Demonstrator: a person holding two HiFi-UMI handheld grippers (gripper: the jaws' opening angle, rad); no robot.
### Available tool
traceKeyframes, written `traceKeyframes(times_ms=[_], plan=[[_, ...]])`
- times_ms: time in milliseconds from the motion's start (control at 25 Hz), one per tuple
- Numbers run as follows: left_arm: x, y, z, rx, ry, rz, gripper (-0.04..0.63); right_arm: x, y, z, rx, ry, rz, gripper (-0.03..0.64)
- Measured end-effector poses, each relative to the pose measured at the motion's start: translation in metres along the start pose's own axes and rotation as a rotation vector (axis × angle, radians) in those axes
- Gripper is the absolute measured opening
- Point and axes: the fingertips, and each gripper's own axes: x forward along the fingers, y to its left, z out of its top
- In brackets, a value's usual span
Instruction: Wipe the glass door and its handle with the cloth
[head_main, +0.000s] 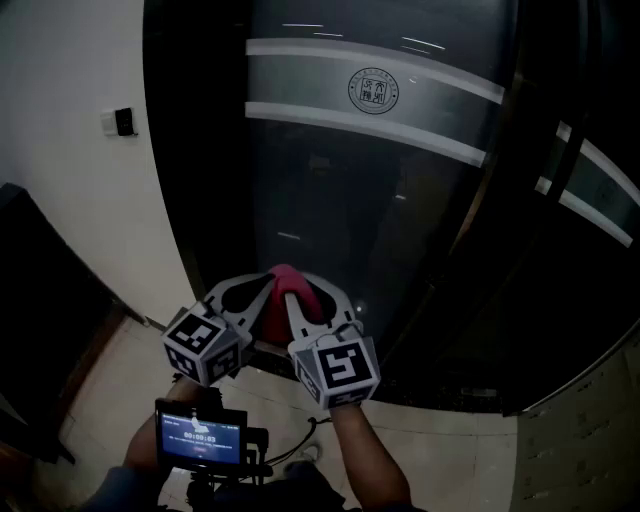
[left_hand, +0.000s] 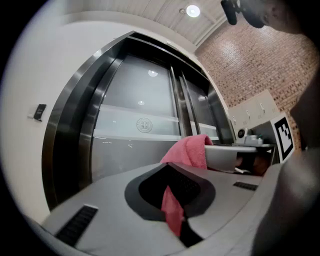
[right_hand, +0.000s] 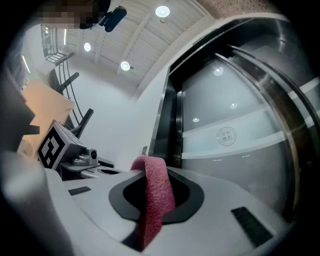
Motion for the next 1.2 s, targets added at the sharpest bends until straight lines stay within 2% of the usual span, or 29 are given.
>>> traceKeyframes(times_ms=[240, 320, 480, 640, 800, 920, 1080, 1200], plan=[[0.032, 0.089, 0.010, 0.018, -0.019, 0.050, 0.011, 0.100, -0.017, -0.006, -0.027, -0.053, 0.075, 0.026], [0.047, 0.125, 0.022, 0.052, -0.027, 0.081, 0.011, 0.140, -0.027, -0.003, -0.027, -0.080, 0.108, 0.025], [0.082, 0.203, 0.061, 0.117, -0.051, 0.158, 0.011, 0.227, -0.054, 0.019, -0.020, -0.140, 0.188, 0.025], [0.121, 0.262, 0.113, 0.149, -0.125, 0.180, 0.011, 0.315, -0.100, 0.060, -0.025, -0.195, 0.231, 0.026], [0.147, 0.303, 0.145, 0.158, -0.150, 0.178, 0.011, 0.387, -0.134, 0.100, -0.074, -0.213, 0.214, 0.026], [0.166, 0.323, 0.180, 0.165, -0.180, 0.147, 0.011, 0.431, -0.155, 0.135, -0.111, -0.228, 0.176, 0.026], [0.190, 0.344, 0.216, 0.192, -0.227, 0.066, 0.011, 0.475, -0.188, 0.178, -0.171, -0.231, 0.061, 0.026], [0.204, 0.356, 0.226, 0.190, -0.243, -0.001, 0.011, 0.494, -0.207, 0.200, -0.197, -0.227, -0.015, 0.026]])
